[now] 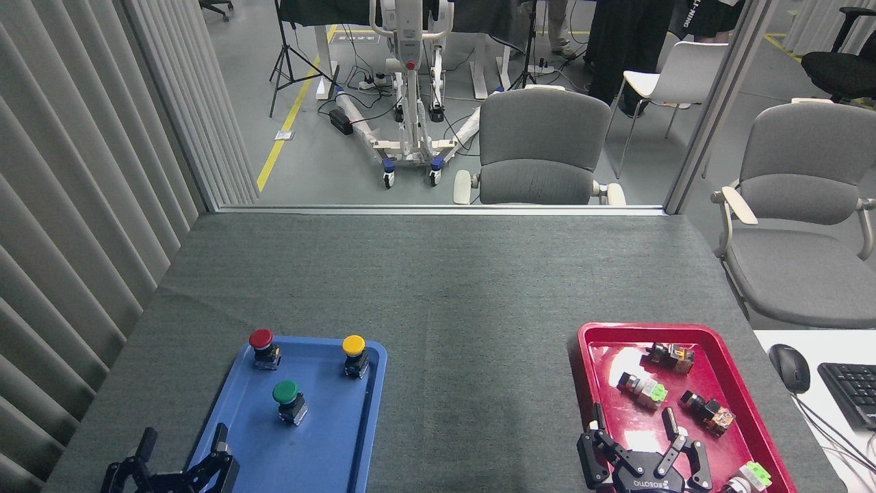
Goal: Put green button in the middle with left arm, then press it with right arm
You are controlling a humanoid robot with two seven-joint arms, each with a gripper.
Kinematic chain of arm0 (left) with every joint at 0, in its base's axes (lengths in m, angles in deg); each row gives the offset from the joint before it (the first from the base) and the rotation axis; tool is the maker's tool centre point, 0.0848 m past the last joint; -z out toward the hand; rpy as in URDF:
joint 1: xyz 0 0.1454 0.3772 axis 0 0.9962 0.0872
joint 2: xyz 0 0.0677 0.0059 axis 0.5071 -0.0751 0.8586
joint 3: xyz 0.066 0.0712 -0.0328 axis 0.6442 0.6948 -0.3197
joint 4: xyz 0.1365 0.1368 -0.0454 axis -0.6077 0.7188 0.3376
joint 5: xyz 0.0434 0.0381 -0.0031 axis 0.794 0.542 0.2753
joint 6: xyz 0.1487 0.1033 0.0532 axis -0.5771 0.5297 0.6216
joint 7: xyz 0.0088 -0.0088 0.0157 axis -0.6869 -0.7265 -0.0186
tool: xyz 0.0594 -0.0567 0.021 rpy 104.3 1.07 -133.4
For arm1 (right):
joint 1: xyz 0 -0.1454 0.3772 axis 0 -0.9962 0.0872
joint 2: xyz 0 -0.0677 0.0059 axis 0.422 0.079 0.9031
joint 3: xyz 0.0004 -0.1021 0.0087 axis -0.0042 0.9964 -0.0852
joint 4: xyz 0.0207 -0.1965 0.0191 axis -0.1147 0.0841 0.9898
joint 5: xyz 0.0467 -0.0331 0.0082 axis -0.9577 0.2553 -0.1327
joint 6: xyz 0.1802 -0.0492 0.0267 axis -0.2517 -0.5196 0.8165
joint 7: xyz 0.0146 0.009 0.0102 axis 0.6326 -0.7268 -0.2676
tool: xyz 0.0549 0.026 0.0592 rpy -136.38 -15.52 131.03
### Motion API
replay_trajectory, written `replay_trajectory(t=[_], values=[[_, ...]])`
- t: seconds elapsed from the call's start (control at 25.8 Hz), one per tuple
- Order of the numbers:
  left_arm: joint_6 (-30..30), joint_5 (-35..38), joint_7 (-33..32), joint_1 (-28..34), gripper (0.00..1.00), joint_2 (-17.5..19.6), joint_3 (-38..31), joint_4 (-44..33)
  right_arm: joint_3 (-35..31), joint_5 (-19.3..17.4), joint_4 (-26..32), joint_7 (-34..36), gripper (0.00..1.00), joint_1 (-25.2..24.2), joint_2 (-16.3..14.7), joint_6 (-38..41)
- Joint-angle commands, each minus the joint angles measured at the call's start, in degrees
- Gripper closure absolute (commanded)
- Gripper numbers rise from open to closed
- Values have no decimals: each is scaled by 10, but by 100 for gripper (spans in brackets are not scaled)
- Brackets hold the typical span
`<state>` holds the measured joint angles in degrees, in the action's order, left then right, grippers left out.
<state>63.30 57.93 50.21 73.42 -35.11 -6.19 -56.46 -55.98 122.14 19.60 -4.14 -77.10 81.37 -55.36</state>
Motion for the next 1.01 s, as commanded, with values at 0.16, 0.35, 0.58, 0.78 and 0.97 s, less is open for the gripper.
replay_trajectory(t=[0.16, 0.35, 0.58, 0.78, 0.97], values=[[6, 3, -5, 18, 0, 0, -2, -14, 1, 0, 4, 3, 1, -16, -1, 19], [1, 6, -2, 22, 0, 1, -13, -20, 2, 0, 6, 2, 1, -16, -1, 19], [-1, 7, -1, 23, 0, 3, -13, -19, 2, 0, 12, 1, 1, -19, -1, 19], [-2, 7, -6, 23, 0, 3, -13, -19, 2, 0, 12, 1, 1, -19, -1, 19], [-1, 7, -6, 23, 0, 2, -13, -19, 2, 1, 12, 1, 1, -20, 0, 19]])
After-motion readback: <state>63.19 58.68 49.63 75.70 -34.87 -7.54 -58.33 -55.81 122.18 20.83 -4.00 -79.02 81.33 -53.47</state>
